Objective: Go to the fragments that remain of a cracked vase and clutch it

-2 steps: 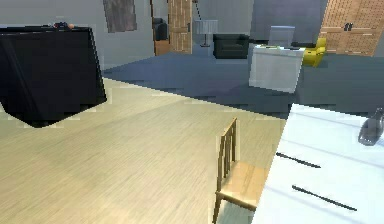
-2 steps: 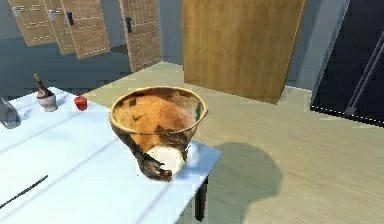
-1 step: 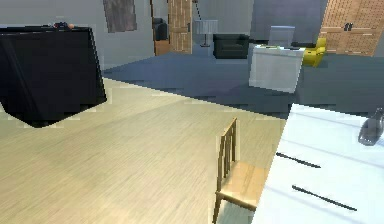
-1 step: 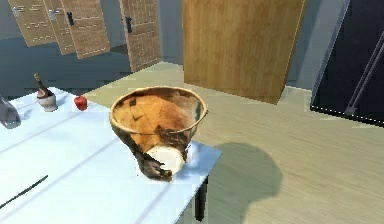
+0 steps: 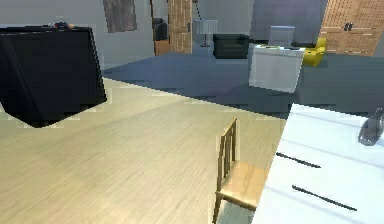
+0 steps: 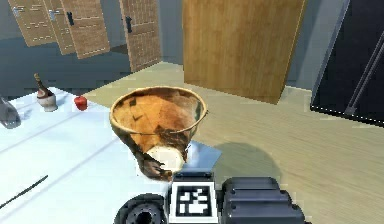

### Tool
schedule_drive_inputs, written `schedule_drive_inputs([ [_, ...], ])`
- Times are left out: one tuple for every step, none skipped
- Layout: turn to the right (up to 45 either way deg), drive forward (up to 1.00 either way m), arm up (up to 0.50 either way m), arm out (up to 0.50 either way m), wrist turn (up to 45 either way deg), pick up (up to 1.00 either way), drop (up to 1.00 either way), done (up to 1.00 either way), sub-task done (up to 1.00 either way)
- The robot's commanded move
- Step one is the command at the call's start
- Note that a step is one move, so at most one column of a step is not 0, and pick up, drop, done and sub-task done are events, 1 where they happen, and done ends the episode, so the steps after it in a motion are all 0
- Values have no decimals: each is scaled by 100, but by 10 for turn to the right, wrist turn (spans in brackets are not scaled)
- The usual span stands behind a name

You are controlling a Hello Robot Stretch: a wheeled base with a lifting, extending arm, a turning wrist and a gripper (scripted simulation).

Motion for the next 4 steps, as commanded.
schedule_drive_inputs([
  [0,0,0,32,0,0,0,0,0],
  [0,0,0,0,450,0,0,0,0],
  [0,0,0,0,450,0,0,0,0],
  [0,0,0,0,450,0,0,0,0],
])
